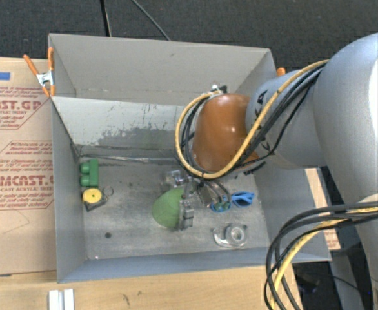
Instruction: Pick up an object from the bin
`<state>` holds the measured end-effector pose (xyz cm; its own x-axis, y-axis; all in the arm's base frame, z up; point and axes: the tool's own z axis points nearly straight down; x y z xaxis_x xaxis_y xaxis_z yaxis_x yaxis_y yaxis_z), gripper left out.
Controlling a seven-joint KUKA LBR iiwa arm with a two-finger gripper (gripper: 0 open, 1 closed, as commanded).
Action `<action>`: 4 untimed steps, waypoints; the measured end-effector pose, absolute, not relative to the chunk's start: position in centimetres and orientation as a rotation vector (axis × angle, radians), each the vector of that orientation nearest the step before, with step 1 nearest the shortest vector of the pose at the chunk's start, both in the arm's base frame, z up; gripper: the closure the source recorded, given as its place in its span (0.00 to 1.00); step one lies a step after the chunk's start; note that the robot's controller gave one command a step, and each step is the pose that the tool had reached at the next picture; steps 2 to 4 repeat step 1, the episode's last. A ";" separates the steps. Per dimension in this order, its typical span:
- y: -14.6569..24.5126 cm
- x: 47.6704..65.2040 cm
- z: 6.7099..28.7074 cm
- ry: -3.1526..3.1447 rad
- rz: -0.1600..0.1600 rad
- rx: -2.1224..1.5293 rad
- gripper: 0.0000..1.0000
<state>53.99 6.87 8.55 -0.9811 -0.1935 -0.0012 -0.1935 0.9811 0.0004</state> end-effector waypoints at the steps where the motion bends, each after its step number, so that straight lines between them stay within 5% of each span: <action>1: 7.2 57.0 21.4 2.947 -0.001 -1.066 1.00; 4: 7.2 57.0 21.4 2.947 -0.001 -1.066 1.00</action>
Offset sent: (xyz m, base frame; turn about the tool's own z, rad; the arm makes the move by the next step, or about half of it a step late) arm 0.0283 0.0017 0.1273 -0.4999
